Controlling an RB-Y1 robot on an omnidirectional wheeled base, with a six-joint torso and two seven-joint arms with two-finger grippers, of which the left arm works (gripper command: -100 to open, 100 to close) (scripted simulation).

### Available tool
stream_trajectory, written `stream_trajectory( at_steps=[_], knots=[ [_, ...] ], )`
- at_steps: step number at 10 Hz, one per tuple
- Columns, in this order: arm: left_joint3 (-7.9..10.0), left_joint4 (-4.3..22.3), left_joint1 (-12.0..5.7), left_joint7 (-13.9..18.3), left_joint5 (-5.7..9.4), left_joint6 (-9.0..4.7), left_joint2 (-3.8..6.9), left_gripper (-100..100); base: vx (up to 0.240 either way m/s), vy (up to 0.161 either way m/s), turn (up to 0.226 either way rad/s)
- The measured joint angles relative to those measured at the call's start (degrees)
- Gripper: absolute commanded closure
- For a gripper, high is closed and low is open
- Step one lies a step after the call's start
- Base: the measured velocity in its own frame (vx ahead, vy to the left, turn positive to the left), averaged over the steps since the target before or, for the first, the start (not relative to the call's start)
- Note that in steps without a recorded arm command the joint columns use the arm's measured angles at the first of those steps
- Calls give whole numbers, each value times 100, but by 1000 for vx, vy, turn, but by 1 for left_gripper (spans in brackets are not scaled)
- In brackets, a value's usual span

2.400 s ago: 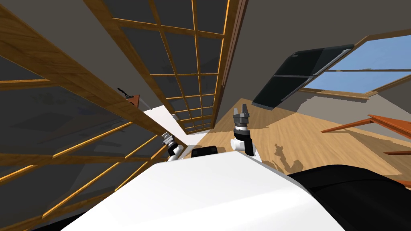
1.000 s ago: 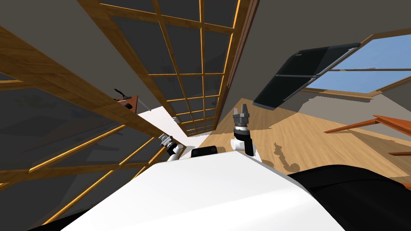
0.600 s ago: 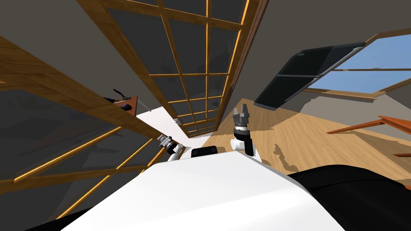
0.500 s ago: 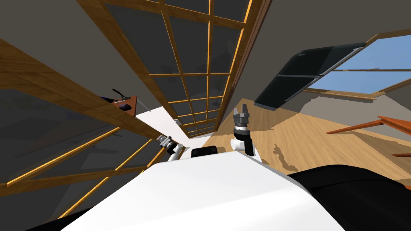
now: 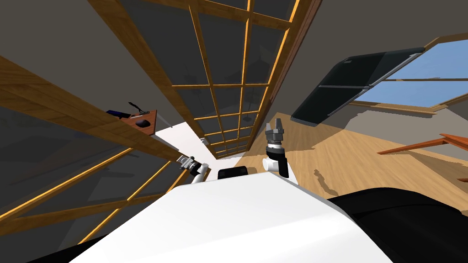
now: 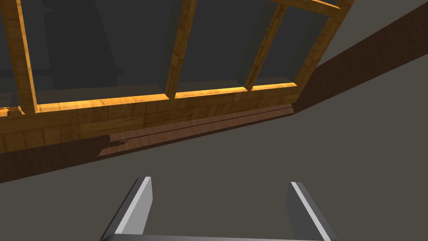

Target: Push the door open

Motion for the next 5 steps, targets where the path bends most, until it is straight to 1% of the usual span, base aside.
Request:
stream_trajectory(
  at_steps=[1, 2, 3, 4, 5],
  knots=[
    [83, 28, -23, -27, 25, -43, -38, 100, 160, 108, 13],
    [178, -129, 54, -118, 53, -15, -138, 100, 126, 106, 10],
    [253, -123, 47, -150, 69, -45, -164, 100, 122, 95, 7],
    [342, -75, 3, -170, 91, -104, -186, 100, 144, 108, 7],
    [435, -95, -5, -221, 117, -141, -243, 100, 134, 114, 6]
  ],
)
